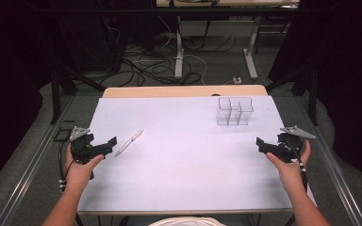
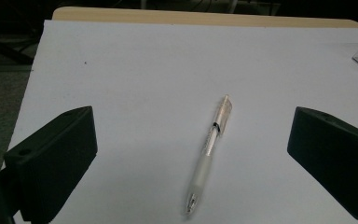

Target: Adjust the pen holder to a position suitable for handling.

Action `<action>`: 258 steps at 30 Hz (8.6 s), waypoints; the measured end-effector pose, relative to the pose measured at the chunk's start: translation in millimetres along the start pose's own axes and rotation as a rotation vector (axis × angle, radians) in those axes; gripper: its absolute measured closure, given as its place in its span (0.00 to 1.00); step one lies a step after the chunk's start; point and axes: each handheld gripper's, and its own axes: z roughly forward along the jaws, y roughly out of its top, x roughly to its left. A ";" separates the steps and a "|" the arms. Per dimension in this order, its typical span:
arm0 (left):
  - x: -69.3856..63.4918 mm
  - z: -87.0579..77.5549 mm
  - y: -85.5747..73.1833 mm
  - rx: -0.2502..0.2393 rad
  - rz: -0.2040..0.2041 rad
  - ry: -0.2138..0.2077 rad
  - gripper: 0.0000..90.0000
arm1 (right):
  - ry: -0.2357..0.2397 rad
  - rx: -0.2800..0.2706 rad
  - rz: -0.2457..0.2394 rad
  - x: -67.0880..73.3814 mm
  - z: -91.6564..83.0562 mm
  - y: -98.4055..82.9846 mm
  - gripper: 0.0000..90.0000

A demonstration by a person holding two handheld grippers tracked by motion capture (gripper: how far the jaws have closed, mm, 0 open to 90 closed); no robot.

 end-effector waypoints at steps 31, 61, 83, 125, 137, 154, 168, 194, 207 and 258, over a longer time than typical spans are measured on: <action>-1.2 -0.2 -3.1 0.015 0.034 0.032 0.05 | 0.018 0.009 -0.068 10.6 18.7 68.1 0.49; 1.8 1.0 -5.0 0.027 0.019 0.029 0.07 | -0.067 0.131 -0.039 11.6 100.9 112.0 0.74; 1.7 1.7 -5.8 0.034 0.015 0.029 0.08 | -0.093 0.209 0.001 17.8 122.3 102.4 0.95; 1.5 1.2 -4.6 0.024 0.015 0.024 0.09 | -0.062 0.277 0.074 87.5 111.3 90.1 0.98; 1.3 0.3 -4.1 0.027 0.020 0.022 0.09 | -0.006 0.304 0.084 116.9 103.0 81.9 0.97; 0.9 0.3 -4.3 0.028 0.021 0.023 0.09 | 0.058 0.341 0.092 137.3 98.2 77.4 0.96; 0.3 0.7 -4.6 0.028 0.019 0.024 0.09 | 0.118 0.372 0.094 153.9 97.2 74.8 0.95; 0.0 0.5 -4.5 0.024 0.025 0.023 0.09 | 0.175 0.387 0.089 164.9 96.1 71.6 0.92; -1.9 1.5 -5.2 0.031 0.043 0.030 0.11 | 0.236 0.308 0.047 153.5 82.7 74.4 0.78; -30.8 33.4 44.0 0.155 0.221 -0.003 0.31 | 0.290 0.008 -0.246 97.7 10.8 17.7 0.09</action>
